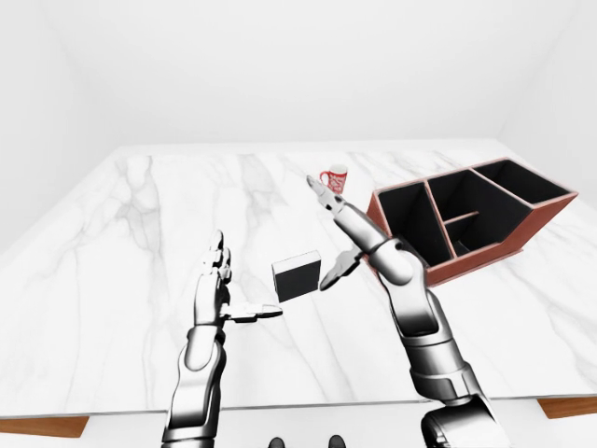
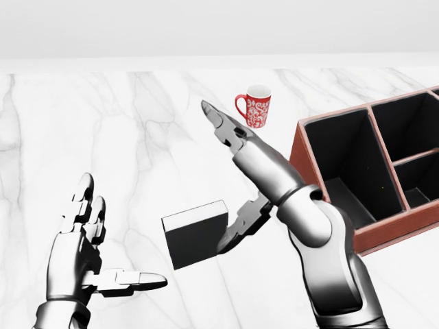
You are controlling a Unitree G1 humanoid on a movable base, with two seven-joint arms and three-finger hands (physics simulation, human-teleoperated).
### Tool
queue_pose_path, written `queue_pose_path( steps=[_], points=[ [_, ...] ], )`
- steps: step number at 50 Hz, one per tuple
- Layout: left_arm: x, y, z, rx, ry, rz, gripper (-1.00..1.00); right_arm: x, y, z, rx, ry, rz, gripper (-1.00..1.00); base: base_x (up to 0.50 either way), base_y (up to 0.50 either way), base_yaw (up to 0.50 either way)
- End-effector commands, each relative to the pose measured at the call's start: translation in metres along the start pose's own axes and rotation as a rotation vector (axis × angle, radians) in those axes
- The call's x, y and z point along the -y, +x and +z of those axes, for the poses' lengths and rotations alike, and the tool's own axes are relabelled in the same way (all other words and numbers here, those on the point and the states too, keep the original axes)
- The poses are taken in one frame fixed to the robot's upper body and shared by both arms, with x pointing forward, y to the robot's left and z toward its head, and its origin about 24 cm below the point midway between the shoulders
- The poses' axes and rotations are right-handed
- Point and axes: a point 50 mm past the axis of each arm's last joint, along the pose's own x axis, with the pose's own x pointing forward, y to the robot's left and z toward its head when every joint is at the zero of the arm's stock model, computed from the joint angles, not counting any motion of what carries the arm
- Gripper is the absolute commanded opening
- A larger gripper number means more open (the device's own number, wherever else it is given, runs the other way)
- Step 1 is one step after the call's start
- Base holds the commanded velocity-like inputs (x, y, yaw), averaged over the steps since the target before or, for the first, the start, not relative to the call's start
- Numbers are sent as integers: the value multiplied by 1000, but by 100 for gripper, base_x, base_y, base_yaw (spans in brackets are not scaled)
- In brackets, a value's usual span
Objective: Pick up the book and place it in the left compartment of the caddy.
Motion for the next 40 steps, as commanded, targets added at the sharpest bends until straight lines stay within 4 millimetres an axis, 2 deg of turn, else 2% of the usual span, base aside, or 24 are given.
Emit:
queue_pose_path(
  steps=[1,13,19,28,40],
  points=[
    [0,-2,3,22,-2,0,100,-8,36,12,-102,-272,229,100,0,0,0],
    [0,-3,5,28,-11,-9,100,-30,69,-4,-277,-406,390,100,0,0,0],
    [1,-5,6,32,-14,-18,100,-49,81,-16,-348,-447,443,100,0,0,0],
    [1,-6,8,40,-22,-22,100,-67,88,-28,-421,-481,487,100,0,0,0],
    [1,-6,10,46,-33,-25,100,-92,82,-38,-456,-540,521,100,0,0,0]
  ],
)
